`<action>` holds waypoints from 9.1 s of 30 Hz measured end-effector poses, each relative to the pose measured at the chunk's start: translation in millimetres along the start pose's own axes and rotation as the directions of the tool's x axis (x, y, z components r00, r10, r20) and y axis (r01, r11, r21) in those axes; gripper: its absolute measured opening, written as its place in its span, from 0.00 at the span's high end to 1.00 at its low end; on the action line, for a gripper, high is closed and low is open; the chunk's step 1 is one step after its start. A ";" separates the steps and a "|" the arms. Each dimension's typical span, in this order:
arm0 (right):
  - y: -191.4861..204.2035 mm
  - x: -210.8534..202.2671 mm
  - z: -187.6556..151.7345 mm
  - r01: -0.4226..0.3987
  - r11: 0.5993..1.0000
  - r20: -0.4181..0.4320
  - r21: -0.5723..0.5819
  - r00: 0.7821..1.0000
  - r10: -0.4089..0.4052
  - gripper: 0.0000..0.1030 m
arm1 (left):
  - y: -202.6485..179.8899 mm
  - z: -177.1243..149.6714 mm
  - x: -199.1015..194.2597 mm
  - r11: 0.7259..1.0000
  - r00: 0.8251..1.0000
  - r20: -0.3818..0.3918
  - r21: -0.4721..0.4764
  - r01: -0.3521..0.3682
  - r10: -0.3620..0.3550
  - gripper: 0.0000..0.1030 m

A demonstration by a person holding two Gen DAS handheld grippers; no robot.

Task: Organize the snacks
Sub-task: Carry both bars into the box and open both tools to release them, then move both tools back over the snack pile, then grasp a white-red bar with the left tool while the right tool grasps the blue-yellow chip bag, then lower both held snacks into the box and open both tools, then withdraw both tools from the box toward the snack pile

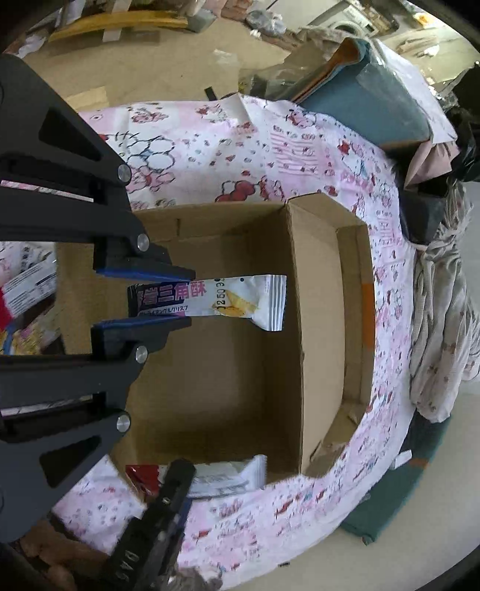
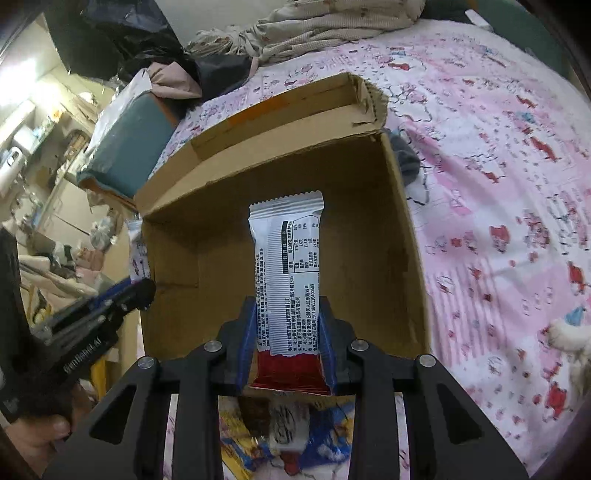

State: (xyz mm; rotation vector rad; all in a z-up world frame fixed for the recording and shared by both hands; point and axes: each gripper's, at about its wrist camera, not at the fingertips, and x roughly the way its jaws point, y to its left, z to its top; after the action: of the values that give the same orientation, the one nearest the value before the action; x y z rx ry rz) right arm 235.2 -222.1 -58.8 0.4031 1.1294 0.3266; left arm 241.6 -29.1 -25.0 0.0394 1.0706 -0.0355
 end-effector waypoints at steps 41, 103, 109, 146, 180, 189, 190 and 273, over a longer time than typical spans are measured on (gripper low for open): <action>-4.3 -57.8 -30.9 0.043 0.999 0.131 0.023 0.990 -0.046 0.06 | 9.9 -36.1 -45.4 0.992 0.996 0.090 -0.125 -0.010 0.021 0.10; -59.9 33.8 -102.2 0.110 0.984 -0.366 0.141 0.929 -0.051 0.65 | 78.4 -127.2 -55.8 0.949 1.000 0.007 -0.315 0.008 -0.006 0.01; -59.3 -5.8 -108.3 -0.044 0.980 -0.299 0.194 0.949 0.102 0.65 | 93.6 -131.3 -49.2 0.920 0.998 -0.040 -0.390 0.023 -0.041 0.01; -16.2 -38.5 -126.2 -0.192 0.970 -0.241 0.148 0.944 0.224 0.65 | 52.0 -165.9 -11.7 0.942 0.964 -0.231 -0.334 0.046 -0.129 0.75; -9.0 -40.6 -10.9 -0.134 0.987 -0.032 0.092 0.990 0.138 0.65 | 28.2 -18.4 -46.7 0.991 0.997 0.046 -0.121 0.064 -0.059 0.75; -20.6 -5.4 10.9 -0.104 0.988 -0.057 0.111 0.992 0.110 0.65 | 11.3 -7.7 -11.3 0.997 0.998 0.041 -0.056 0.049 -0.047 0.75; -20.2 -3.3 11.2 -0.106 0.989 -0.059 0.108 0.992 0.113 0.65 | 10.2 -7.2 -6.9 0.998 0.998 0.041 -0.047 0.050 -0.048 0.75; -46.0 -49.8 -110.2 -0.101 0.971 -0.129 0.219 0.983 0.131 0.26 | 75.2 -126.4 -28.9 0.980 0.986 -0.169 -0.196 -0.041 0.007 0.30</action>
State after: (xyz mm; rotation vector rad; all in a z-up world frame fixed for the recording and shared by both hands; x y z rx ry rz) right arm 116.7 -268.9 -81.1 0.6442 1.2892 0.3432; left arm 120.6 52.6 -59.0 -0.1274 1.2376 0.0987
